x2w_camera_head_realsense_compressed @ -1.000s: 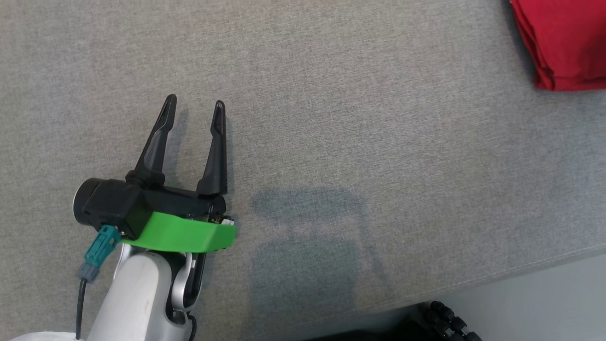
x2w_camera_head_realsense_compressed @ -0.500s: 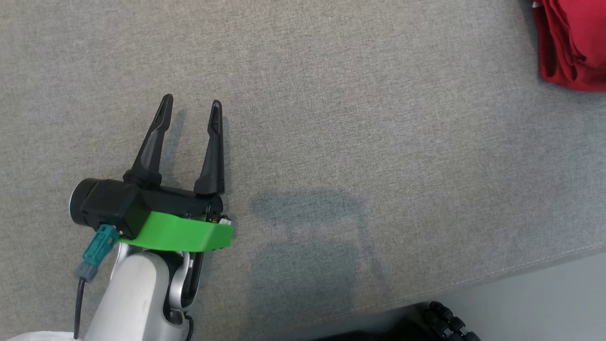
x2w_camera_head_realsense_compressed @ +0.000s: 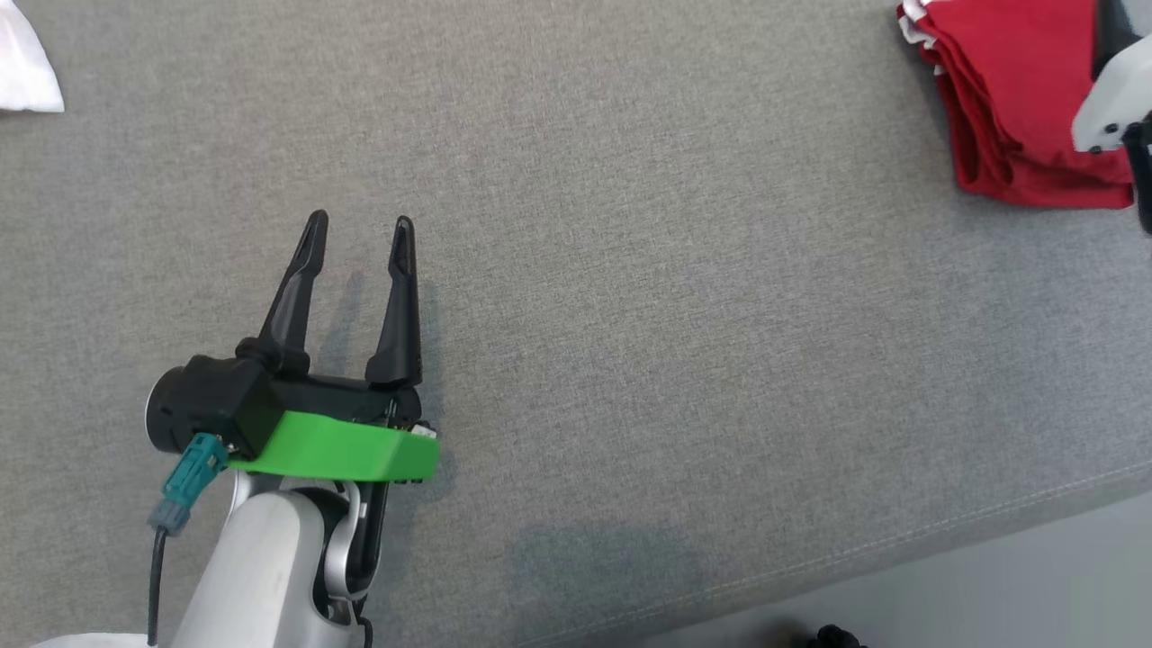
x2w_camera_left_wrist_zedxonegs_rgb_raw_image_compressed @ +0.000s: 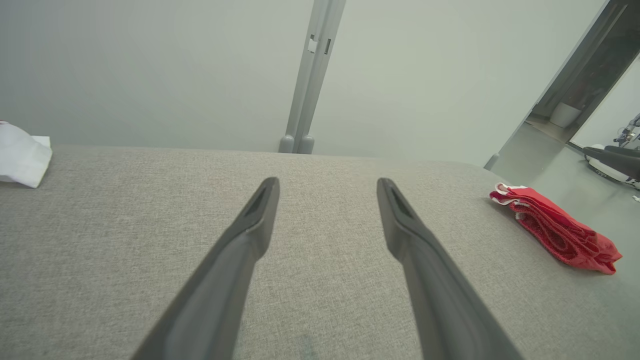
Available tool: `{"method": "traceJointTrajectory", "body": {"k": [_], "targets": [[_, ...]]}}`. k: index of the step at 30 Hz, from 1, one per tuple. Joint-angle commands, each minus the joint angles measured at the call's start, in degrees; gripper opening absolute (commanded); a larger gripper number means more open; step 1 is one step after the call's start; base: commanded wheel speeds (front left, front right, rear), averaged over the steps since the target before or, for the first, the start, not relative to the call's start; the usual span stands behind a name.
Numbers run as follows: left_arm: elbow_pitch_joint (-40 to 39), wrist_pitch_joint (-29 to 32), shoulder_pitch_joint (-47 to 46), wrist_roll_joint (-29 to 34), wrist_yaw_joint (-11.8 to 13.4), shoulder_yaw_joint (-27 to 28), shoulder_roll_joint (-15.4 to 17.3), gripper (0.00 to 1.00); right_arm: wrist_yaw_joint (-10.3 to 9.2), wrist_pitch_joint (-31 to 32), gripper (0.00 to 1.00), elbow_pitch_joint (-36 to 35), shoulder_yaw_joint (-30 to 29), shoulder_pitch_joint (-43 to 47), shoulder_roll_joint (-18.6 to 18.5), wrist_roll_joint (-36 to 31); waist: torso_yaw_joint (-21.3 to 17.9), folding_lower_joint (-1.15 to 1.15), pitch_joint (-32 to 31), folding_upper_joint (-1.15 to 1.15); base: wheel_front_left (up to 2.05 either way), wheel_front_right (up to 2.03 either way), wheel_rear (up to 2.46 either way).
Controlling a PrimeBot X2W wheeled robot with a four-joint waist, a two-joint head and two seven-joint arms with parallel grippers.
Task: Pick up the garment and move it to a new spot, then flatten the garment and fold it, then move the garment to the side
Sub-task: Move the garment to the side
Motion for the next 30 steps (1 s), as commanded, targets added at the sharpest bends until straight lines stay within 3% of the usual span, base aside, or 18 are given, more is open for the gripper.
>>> {"method": "traceJointTrajectory", "body": {"k": [1, 13, 19, 30], "targets": [[0.7, -0.64, 1.21, -0.51, 0.55, 0.81, -0.01, 1.0, -0.08, -0.45, 1.0, -2.17, 0.15, 1.89, 0.77, 0.34, 0.01, 0.0, -4.94, 0.0, 0.0, 0.0, 0.0], [3.7, -2.33, 4.64, -2.65, 2.04, 4.69, -0.36, 1.0, -0.08, -0.38, 1.0, -18.63, 2.85, 15.9, 6.27, 4.81, 2.63, 0.0, -14.46, 0.0, 0.0, 0.0, 0.0], [5.54, -2.5, 8.61, -4.01, 3.32, 6.97, 0.07, 1.0, -0.08, -0.31, 1.0, -27.62, 0.51, 27.11, 8.93, 5.51, 4.28, 0.0, -18.78, 0.0, 0.0, 0.0, 0.0], [7.59, -2.21, 14.91, -4.07, 5.33, 7.77, 0.68, 1.0, -0.07, 4.04, 1.0, -46.9, -7.64, 46.02, 16.13, 0.03, 6.81, 0.0, -22.79, 0.0, 0.0, 0.0, 0.0]]}}
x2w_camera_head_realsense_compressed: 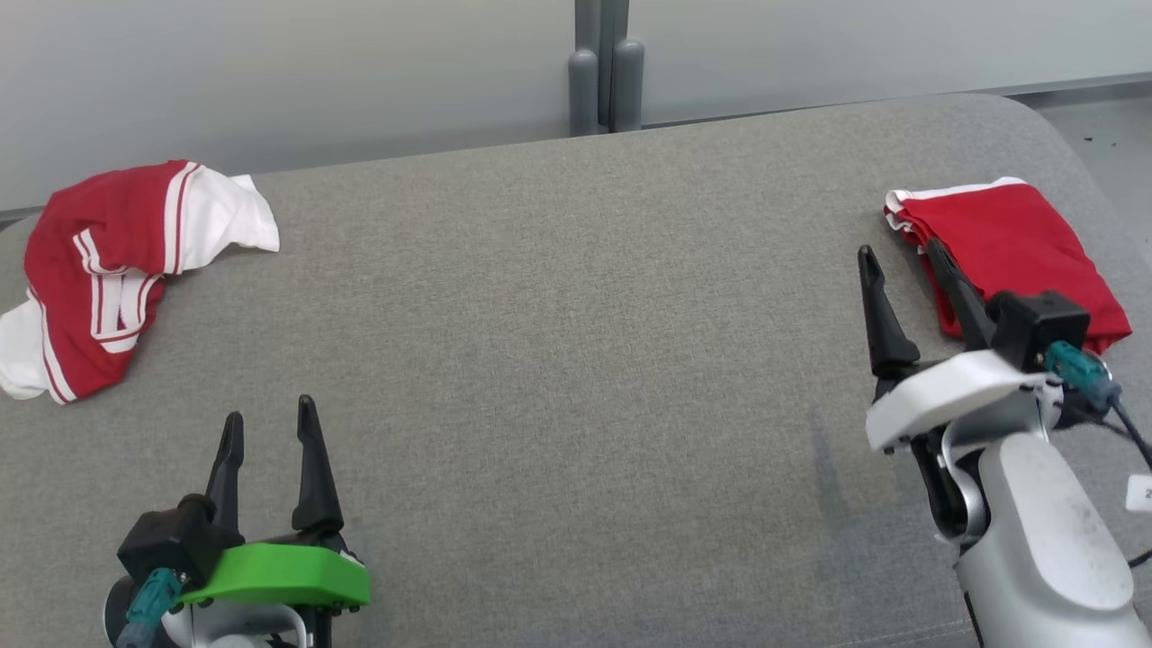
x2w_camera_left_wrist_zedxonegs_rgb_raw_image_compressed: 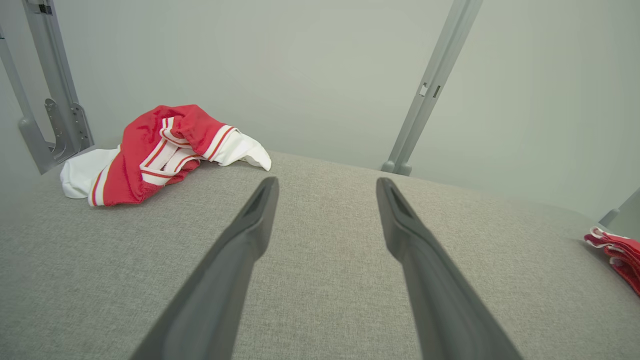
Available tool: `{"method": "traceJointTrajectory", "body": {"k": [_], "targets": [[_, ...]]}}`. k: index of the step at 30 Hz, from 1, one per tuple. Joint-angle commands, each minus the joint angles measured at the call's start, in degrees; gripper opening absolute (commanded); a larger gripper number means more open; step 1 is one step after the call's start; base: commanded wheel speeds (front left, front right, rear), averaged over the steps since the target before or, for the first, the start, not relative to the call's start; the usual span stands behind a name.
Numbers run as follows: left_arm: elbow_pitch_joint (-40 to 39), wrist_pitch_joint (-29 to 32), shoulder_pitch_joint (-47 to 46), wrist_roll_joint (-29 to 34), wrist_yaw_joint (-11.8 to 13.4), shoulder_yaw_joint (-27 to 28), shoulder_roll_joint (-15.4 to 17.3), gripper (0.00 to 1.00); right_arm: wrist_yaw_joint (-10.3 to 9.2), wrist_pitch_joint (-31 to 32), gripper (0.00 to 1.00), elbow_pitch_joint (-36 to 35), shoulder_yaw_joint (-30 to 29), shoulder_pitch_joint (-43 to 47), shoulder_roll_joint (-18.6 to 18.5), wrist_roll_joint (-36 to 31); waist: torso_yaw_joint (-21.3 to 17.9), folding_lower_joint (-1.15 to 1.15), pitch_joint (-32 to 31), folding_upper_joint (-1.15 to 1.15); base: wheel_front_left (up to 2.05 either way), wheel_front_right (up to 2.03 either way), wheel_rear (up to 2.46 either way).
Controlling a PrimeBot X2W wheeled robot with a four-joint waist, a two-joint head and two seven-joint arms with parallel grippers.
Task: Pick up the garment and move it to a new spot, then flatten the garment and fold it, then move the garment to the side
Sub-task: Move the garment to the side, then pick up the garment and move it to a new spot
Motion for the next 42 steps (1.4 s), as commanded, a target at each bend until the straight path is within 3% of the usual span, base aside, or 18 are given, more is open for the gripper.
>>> {"method": "traceJointTrajectory", "body": {"k": [1, 8, 14, 42], "targets": [[-0.14, -0.13, 1.32, -0.32, 0.35, 0.14, -0.29, 1.0, -0.06, 0.75, 1.0, -1.88, -0.54, 2.63, 0.71, -0.56, 1.25, 0.0, -1.56, 0.01, 0.0, 0.0, 0.0], [0.07, -0.18, 4.34, -0.19, 0.99, -0.35, -0.3, 1.0, -0.04, 5.24, 1.0, -13.3, -0.89, 13.3, 3.75, -2.91, 2.15, 0.0, -2.86, 0.01, 0.0, 0.0, 0.0], [0.19, 0.05, 5.3, -0.07, 1.24, -0.66, 0.06, 1.0, -0.04, 6.65, 1.0, -18.37, -0.18, 17.7, 4.35, -2.4, 2.11, 0.0, -3.03, 0.01, 0.0, 0.0, 0.0], [-0.8, 1.72, 3.79, -0.29, 1.69, -2.77, 0.86, 1.0, -0.04, 6.87, 1.0, -19.48, -0.76, 19.75, 4.37, -1.57, 2.45, 0.0, -2.78, 0.01, 0.0, 0.0, 0.0]]}}
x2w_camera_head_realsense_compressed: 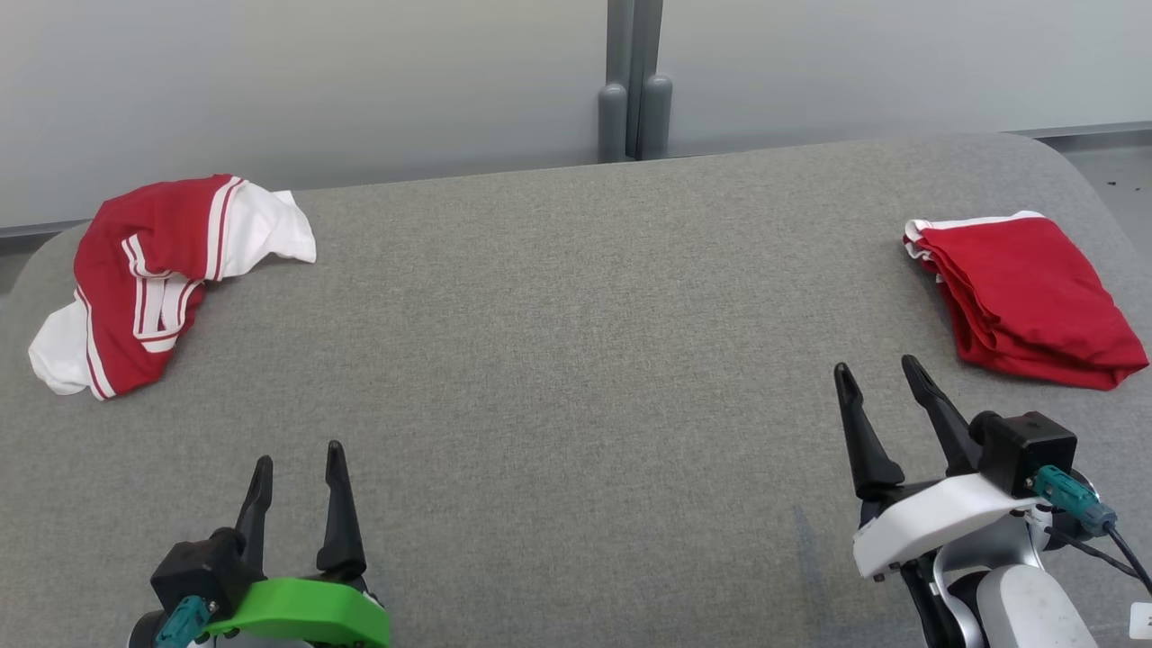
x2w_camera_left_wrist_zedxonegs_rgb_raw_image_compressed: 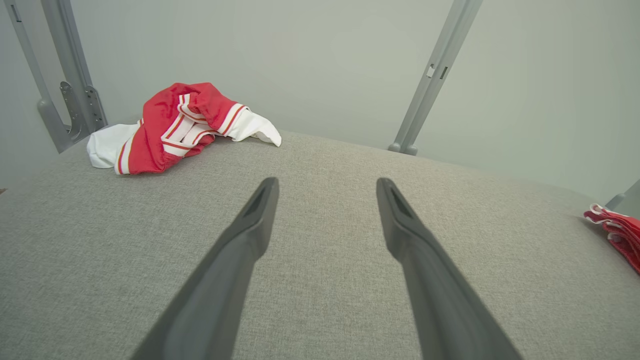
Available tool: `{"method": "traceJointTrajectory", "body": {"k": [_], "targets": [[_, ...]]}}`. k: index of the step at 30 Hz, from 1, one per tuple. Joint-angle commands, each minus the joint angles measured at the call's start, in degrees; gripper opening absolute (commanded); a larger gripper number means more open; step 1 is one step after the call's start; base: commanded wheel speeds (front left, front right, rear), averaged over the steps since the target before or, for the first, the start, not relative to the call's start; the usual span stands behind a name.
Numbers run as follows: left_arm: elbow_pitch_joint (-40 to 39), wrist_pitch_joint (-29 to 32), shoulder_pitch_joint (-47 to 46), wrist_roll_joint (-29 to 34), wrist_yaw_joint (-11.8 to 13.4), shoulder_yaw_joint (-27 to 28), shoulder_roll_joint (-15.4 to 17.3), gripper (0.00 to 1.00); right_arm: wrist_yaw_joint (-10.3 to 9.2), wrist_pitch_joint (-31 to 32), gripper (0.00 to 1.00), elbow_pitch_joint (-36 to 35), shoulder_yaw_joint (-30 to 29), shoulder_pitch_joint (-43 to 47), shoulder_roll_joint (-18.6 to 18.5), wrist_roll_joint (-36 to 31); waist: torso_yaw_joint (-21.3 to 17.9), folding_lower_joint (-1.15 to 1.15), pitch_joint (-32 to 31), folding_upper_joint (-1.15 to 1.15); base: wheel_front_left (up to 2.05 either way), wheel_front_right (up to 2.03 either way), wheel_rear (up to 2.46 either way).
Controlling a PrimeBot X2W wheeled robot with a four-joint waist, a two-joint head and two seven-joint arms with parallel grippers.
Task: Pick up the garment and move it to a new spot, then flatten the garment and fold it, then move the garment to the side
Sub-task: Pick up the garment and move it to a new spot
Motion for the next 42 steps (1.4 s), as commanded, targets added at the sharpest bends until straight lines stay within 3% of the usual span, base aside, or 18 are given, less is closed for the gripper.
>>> {"method": "traceJointTrajectory", "body": {"k": [1, 9, 21, 27, 42], "targets": [[-0.03, -0.24, -0.52, -0.14, 0.35, -0.11, 0.39, 1.0, -0.02, -0.27, 1.0, -0.05, -0.3, 0.41, -0.12, 0.13, 0.26, 0.0, 0.04, 0.0, 0.0, 0.0, 0.0], [-0.21, -0.27, -1.63, -0.05, 0.34, -0.48, 0.29, 1.0, -0.02, -0.39, 1.0, -0.68, -1.13, 0.57, -0.12, -0.47, 5.17, 0.0, 1.0, 0.0, 0.0, 0.0, 0.0], [-0.62, -0.92, -1.44, -0.4, 0.99, 0.11, 0.6, 1.0, -0.02, -0.01, 1.0, -2.02, -1.09, 0.33, -0.13, -1.63, 23.77, 0.0, 2.15, 0.0, 0.0, 0.0, 0.0], [-0.98, -1.2, -0.35, -0.77, 1.37, 0.35, 0.45, 1.0, -0.02, 0.21, 1.0, -1.83, -0.9, -0.05, -0.13, -1.15, 29.23, 0.0, 1.79, 0.0, 0.0, 0.0, 0.0], [-1.83, -1.64, 0.36, -0.45, 1.28, 0.79, 0.7, 1.0, -0.02, 0.06, 1.0, -0.86, 0.34, -1.07, -0.15, -1.45, 29.64, 0.0, 2.64, 0.0, 0.0, 0.0, 0.0]]}}
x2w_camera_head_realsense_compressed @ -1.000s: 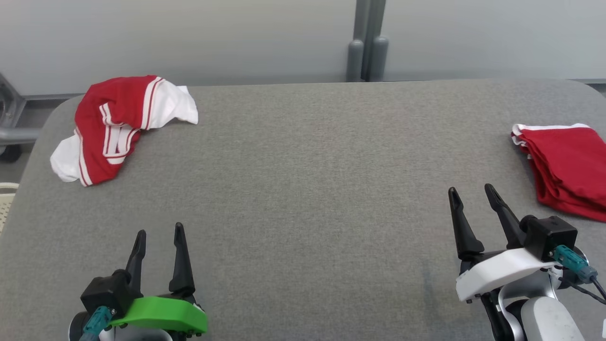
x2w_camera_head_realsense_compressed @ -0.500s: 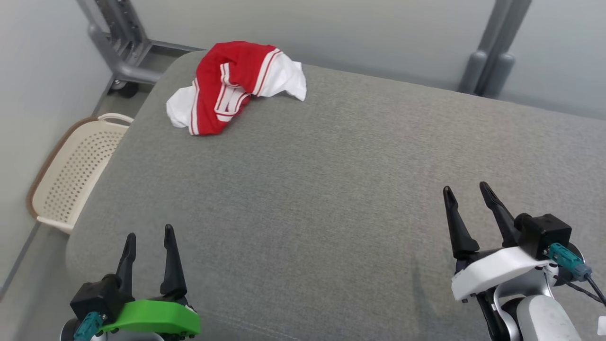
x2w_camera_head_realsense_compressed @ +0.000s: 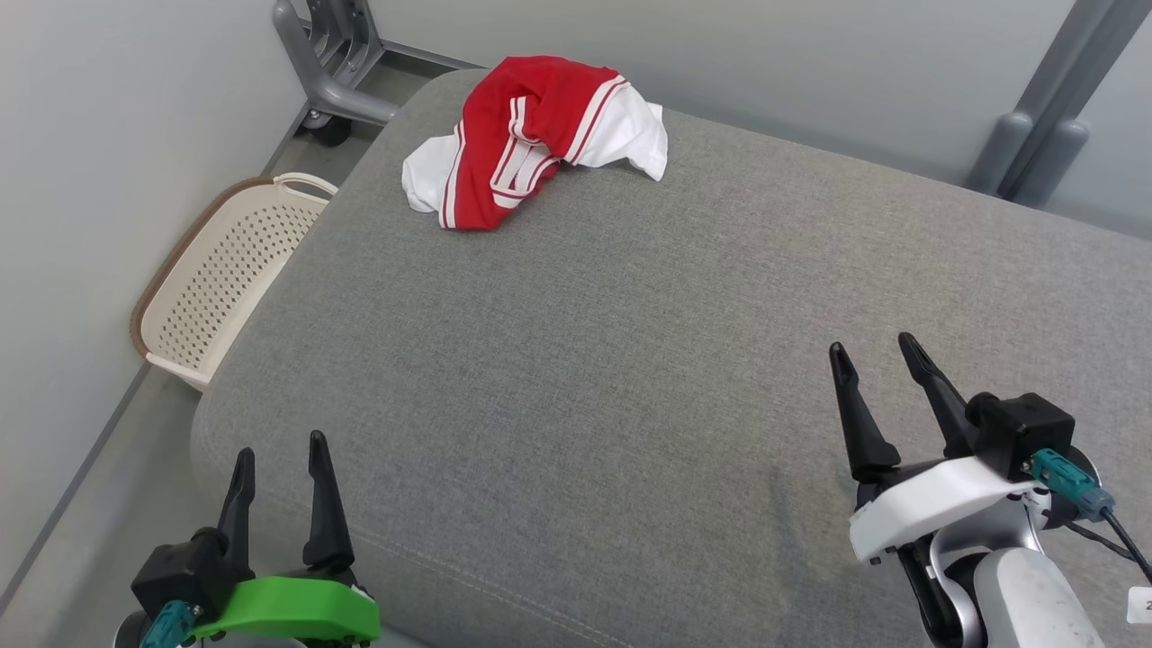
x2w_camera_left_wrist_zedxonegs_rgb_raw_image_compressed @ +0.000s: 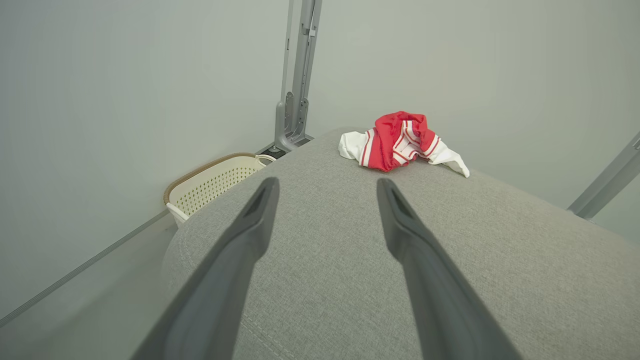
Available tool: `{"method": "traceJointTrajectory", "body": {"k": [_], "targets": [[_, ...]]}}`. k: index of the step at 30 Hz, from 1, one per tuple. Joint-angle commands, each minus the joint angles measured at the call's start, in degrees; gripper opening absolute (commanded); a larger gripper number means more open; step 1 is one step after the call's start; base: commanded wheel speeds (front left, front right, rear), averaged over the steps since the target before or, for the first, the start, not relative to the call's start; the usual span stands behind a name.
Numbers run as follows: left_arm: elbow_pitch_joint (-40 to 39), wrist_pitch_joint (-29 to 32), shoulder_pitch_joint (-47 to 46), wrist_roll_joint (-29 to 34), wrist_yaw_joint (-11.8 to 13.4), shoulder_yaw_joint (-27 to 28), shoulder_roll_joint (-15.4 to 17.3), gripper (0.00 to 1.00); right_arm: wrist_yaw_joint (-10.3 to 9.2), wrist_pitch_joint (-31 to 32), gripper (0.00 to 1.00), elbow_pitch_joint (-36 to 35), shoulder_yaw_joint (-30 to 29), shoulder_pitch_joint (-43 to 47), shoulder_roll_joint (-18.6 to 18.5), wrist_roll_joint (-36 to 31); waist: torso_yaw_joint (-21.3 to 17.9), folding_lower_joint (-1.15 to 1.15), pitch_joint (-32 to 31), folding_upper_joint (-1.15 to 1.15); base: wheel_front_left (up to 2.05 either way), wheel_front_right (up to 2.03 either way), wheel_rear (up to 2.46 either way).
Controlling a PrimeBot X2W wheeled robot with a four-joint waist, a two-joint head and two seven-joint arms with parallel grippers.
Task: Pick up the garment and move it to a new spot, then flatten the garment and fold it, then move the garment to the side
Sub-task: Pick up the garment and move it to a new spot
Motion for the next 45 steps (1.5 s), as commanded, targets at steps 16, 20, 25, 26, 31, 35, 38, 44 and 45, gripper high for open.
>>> {"method": "traceJointTrajectory", "body": {"k": [16, 20, 25, 26, 31, 35, 38, 44, 45], "targets": [[-0.37, 2.15, -9.61, -0.16, -1.71, 0.21, 2.47, 1.0, -0.02, 0.43, 1.0, -5.45, -3.22, -4.1, -0.22, -3.42, -6.7, 0.0, 9.02, 0.0, 0.0, 0.0, 0.0], [1.18, 3.13, -16.9, -0.11, -3.01, 0.8, 3.9, 1.0, -0.01, 0.89, 1.0, -6.77, -2.81, -7.54, -0.22, -4.8, -9.34, 0.0, 13.34, 0.0, 0.0, 0.0, 0.0], [4.55, 5.07, -25.73, 0.84, -4.43, 1.13, 6.57, 1.0, -0.01, 1.0, 1.0, -7.55, -0.95, -11.68, -0.21, -5.85, -12.97, 0.0, 17.87, 0.0, 0.0, 0.0, 0.0], [5.56, 5.57, -28.12, 0.93, -4.77, 1.14, 7.1, 1.0, -0.01, 0.97, 1.0, -7.63, -0.48, -12.78, -0.21, -6.2, -13.91, 0.0, 18.94, 0.0, 0.0, 0.0, 0.0], [12.17, 8.69, -39.62, 2.61, -6.54, 0.95, 10.74, 1.0, -0.02, 0.57, 1.0, -7.8, 1.31, -17.83, -0.24, -6.56, -18.32, 0.0, 24.2, 0.0, 0.0, 0.0, 0.0], [18.93, 10.83, -47.63, 4.02, -8.04, 1.06, 14.53, 1.0, -0.01, 0.03, 1.0, -8.41, 2.28, -20.71, -0.16, -6.45, -21.63, 0.0, 27.93, 0.0, 0.0, 0.0, 0.0], [23.92, 12.34, -52.21, 4.09, -9.49, 0.81, 16.22, 1.0, -0.01, -0.05, 1.0, -8.97, 2.35, -21.77, -0.19, -6.66, -23.86, 0.0, 30.42, 0.0, 0.0, 0.0, 0.0], [32.09, 14.78, -58.72, 3.95, -12.12, 0.01, 18.45, 1.0, -0.01, 0.26, 1.0, -10.79, 1.38, -22.31, -0.15, -7.75, -26.45, 0.0, 34.8, 0.0, 0.0, 0.0, 0.0], [33.24, 14.91, -59.56, 4.06, -12.22, -0.08, 18.74, 1.0, -0.01, 0.36, 1.0, -11.04, 1.25, -22.26, -0.16, -7.91, -26.73, 0.0, 35.38, 0.0, 0.0, 0.0, 0.0]]}}
